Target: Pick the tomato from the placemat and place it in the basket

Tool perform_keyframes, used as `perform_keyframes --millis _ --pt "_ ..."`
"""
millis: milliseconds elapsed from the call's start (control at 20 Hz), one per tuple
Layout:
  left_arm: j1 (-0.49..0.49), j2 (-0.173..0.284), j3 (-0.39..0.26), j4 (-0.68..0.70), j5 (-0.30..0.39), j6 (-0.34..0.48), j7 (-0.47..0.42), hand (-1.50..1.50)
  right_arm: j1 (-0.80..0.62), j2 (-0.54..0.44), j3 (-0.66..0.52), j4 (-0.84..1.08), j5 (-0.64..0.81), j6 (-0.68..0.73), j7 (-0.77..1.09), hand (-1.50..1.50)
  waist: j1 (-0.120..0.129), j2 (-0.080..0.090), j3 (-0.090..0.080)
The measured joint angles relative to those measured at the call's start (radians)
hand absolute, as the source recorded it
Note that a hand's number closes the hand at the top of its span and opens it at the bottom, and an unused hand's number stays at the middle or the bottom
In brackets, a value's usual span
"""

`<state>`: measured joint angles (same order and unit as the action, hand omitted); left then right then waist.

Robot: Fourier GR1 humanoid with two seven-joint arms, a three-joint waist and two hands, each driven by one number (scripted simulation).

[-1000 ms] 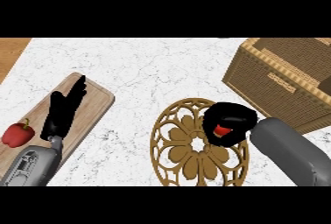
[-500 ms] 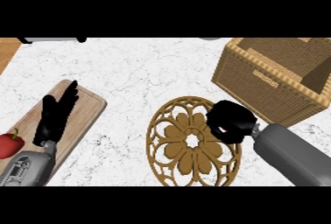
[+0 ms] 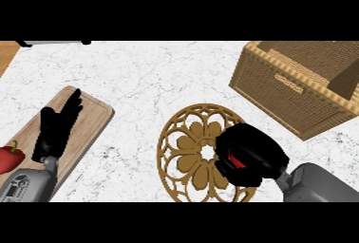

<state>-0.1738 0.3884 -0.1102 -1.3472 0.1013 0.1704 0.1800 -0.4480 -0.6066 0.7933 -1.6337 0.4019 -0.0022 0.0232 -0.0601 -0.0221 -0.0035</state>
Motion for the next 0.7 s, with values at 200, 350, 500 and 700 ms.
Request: perform_keyframes --millis 200,350,500,700 --pt "0.007 0.005 0.005 -0.017 0.003 -0.004 0.010 0.00 0.050 -0.017 -0.121 -0.219 -0.166 0.018 0.104 1.50 -0.002 0.001 0.001" --pt "-0.008 0.001 0.005 -0.010 -0.002 -0.003 0.016 0.00 0.050 -0.045 -0.235 -0.383 -0.283 0.035 0.219 1.50 -0.001 0.004 0.001" --pt "0.002 -0.007 -0.005 -0.029 -0.011 0.000 0.019 0.00 0.024 -0.088 -0.364 -0.517 -0.394 0.058 0.358 1.50 0.015 0.007 0.002" --pt "-0.016 -0.007 -0.008 -0.041 -0.012 -0.014 0.042 0.00 -0.071 -0.138 -0.539 -0.613 -0.571 0.088 0.558 1.50 0.033 0.011 0.002"
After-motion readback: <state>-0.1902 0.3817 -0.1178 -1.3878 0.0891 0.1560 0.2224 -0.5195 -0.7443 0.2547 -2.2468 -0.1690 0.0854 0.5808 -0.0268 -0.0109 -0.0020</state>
